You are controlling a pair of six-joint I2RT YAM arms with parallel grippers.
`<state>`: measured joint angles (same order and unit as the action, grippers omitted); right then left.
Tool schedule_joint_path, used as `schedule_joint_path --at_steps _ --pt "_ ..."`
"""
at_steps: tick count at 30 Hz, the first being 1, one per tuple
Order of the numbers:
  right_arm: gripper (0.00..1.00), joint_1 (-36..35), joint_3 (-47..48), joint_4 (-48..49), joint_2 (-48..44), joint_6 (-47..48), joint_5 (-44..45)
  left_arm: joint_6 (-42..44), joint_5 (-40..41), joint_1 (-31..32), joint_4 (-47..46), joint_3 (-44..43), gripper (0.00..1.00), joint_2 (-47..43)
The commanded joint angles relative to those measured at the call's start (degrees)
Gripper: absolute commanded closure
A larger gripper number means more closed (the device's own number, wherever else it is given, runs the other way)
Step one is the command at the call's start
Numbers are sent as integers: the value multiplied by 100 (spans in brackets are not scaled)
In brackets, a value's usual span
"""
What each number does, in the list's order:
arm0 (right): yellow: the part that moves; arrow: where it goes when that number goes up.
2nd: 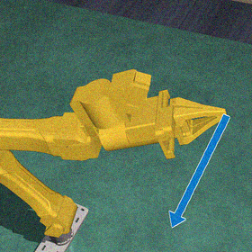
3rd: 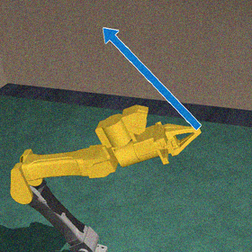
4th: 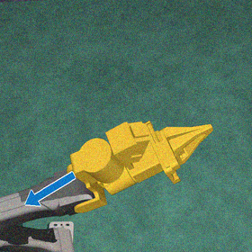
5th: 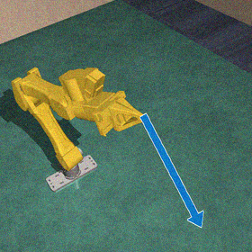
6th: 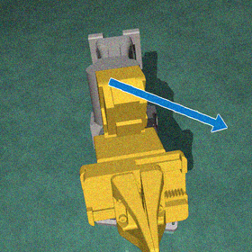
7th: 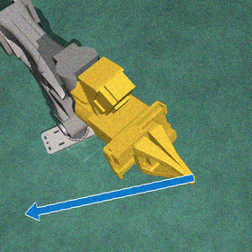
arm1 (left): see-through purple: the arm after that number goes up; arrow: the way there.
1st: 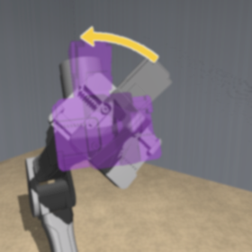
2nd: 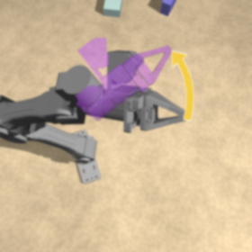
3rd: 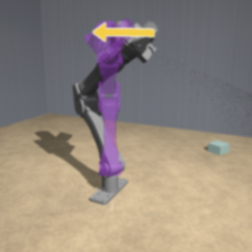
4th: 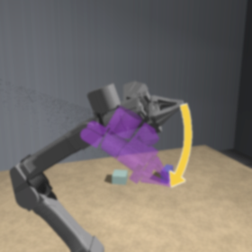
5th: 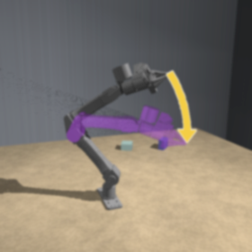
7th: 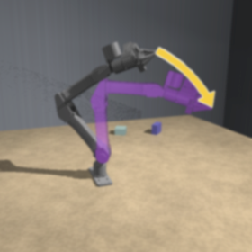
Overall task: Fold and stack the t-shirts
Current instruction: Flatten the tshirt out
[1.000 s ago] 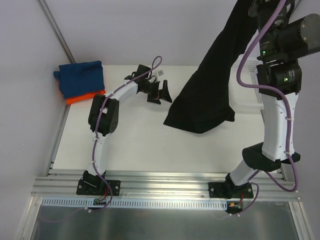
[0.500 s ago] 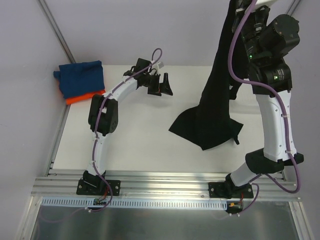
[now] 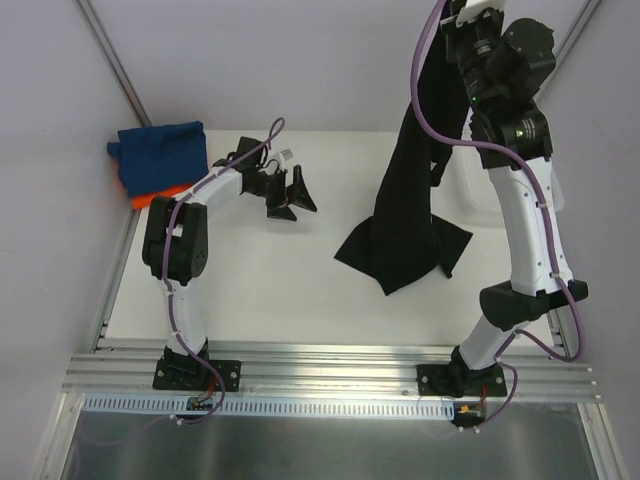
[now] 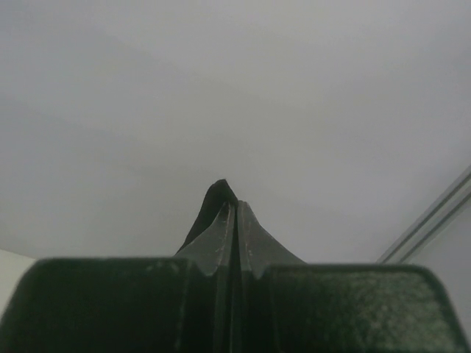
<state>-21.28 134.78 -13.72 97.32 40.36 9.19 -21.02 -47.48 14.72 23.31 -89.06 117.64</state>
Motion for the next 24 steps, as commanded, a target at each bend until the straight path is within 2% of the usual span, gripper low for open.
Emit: schedule_joint_path --at_steps 1,4,12,17,20,24 --pt "100 282 163 888 -38 297 214 -192 -411 4 -28 432 11 -857" --pt "100 484 128 888 6 227 355 -306 -665 -4 -2 705 16 -1068" --pt "100 598 -5 906 94 -116 355 -605 -727 118 -63 1268 16 -770" --pt "100 660 127 1019 244 -81 372 -878 -762 145 -309 1207 19 -295" --pt "100 695 136 1186 261 95 723 -939 -736 268 -371 908 19 29" --pt "100 853 136 1284 200 33 778 -1001 -701 514 -397 609 19 311"
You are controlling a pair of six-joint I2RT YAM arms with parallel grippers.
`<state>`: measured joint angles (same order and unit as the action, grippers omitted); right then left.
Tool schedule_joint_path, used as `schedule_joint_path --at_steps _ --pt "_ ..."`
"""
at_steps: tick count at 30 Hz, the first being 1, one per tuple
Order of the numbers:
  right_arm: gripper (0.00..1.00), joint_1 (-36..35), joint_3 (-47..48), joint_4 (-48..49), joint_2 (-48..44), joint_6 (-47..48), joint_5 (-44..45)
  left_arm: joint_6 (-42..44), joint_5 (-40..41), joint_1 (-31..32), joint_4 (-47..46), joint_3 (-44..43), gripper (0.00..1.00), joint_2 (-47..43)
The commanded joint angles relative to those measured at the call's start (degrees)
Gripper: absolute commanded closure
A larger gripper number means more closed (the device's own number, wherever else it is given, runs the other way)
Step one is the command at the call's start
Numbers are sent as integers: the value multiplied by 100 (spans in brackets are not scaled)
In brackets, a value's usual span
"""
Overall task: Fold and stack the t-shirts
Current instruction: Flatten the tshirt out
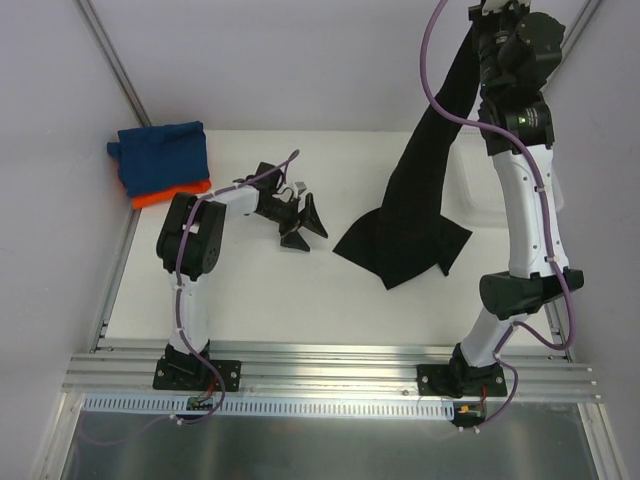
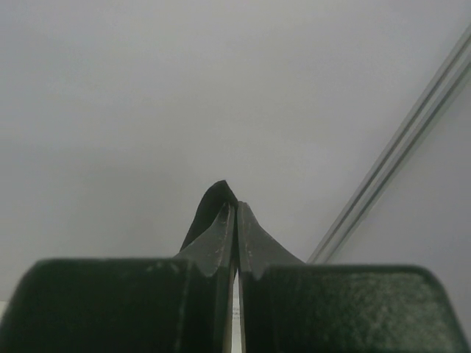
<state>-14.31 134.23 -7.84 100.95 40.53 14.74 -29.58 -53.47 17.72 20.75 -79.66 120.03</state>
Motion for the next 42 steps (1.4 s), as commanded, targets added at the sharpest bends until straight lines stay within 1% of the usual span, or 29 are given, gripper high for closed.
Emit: schedule_joint_path --at_steps 1,3,6,9,13,22,33,42 --pt "100 182 191 730 -163 138 205 -162 -102 258 -142 -349 19 108" --pt "100 217 278 968 -111 253 266 -223 -102 417 -168 -366 19 196" --pt "100 288 454 1021 -75 280 345 -293 -84 575 -265 -436 19 293" --pt "100 332 411 1065 -163 271 354 -337 -41 671 -309 -603 20 460" --pt "100 332 384 986 -224 236 389 -425 -67 698 -361 -849 23 741" --pt "100 349 288 1038 -321 403 398 -426 91 716 -441 -1254 23 1145" --pt "100 350 375 1109 -242 526 380 -426 179 716 -484 -1342 23 1102" --pt "100 341 375 1047 -216 368 187 -355 294 584 -484 -1245 22 636"
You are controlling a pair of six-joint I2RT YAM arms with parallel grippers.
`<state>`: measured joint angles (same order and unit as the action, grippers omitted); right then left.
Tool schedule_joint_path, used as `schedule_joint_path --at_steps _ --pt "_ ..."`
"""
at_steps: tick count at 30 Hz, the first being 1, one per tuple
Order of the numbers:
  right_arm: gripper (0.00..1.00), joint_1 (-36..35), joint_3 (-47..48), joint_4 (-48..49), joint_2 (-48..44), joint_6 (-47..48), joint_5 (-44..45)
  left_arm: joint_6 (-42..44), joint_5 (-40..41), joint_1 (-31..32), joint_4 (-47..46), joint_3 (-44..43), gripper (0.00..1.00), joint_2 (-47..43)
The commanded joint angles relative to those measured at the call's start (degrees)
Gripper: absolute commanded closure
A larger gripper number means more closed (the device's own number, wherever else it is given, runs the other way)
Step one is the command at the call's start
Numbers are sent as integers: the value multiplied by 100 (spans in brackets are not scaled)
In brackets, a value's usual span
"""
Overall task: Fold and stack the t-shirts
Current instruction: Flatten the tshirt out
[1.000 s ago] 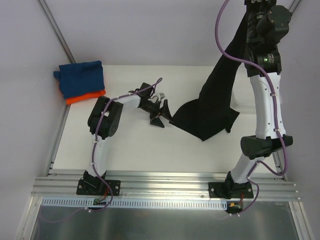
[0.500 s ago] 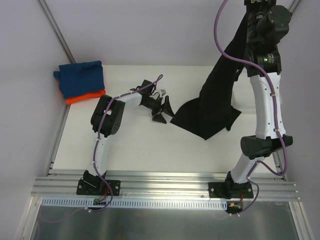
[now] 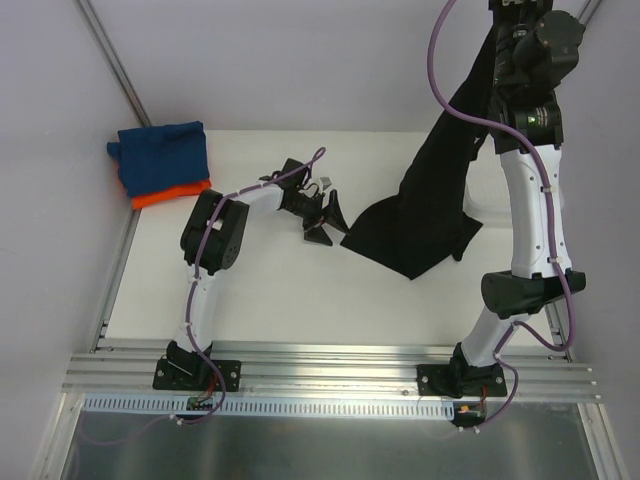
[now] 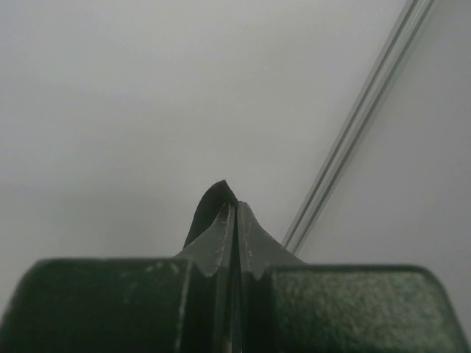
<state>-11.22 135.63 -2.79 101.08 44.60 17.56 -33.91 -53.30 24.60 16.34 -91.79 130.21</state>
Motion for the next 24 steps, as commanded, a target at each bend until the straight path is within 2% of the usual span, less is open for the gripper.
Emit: schedule_joint_path --at_steps 1,12,15,20,24 --pt "100 24 244 542 -229 13 -139 104 294 -174 -34 -41 22 -452" --pt "100 -117 8 638 -492 242 -104 526 549 -553 71 -981 17 -664" --pt "100 -117 -81 859 -720 243 -51 482 540 -553 54 -1323 16 -383" --pt "100 -301 -55 305 -1273 58 -420 710 672 -527 45 -2130 16 258" --pt "100 -573 182 -20 -1450 215 -473 702 812 -430 27 -2326 16 514"
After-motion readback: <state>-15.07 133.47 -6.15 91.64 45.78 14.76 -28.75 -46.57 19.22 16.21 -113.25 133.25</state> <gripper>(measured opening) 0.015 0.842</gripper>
